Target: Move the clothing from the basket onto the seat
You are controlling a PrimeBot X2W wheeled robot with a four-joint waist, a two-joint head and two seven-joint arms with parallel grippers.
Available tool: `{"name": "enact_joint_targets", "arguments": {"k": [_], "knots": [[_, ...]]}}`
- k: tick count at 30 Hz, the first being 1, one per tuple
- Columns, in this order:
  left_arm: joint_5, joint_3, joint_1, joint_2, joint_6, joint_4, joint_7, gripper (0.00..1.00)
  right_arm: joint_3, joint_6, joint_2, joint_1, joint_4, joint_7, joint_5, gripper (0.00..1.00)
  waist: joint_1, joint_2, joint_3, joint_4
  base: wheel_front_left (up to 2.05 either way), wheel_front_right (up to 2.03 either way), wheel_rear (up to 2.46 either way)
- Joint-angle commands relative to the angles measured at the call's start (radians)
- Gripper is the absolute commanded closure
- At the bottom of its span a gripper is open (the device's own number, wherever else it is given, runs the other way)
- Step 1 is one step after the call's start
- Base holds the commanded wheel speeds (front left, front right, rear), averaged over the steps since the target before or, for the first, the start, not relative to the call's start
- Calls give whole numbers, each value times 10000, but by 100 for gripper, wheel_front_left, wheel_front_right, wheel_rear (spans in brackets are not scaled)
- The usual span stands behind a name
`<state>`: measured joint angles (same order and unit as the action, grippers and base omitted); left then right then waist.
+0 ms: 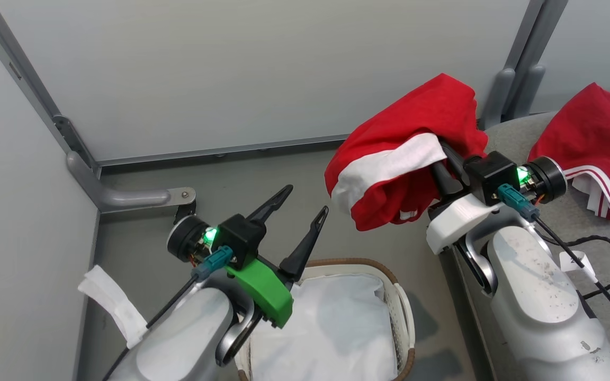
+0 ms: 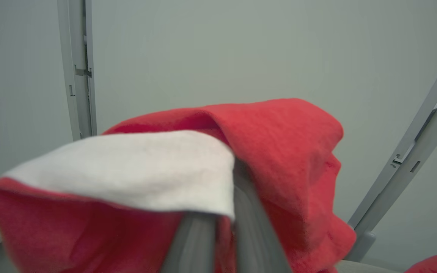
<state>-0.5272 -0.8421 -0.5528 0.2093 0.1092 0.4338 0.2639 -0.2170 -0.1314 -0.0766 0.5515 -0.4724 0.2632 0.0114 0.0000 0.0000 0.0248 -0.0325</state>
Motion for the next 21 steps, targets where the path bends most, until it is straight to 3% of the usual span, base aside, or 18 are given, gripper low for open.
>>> {"name": "enact_joint_targets", "arguments": {"k": [1,11,21], "knots": [[243,287,516,-174,91,76,5,0,127,14,-91,-156,68,23,-87,100,0,0,28,-27,0,0,0],[887,1119,1478,-790,209,38,5,0,434,14,-234,-246,129,23,-201,100,0,0,228,-560,0,0,0],[1190,1256,1619,-1143,222,-352,4,0,711,14,-477,-292,138,23,-275,100,0,0,771,-2212,0,0,0]]}}
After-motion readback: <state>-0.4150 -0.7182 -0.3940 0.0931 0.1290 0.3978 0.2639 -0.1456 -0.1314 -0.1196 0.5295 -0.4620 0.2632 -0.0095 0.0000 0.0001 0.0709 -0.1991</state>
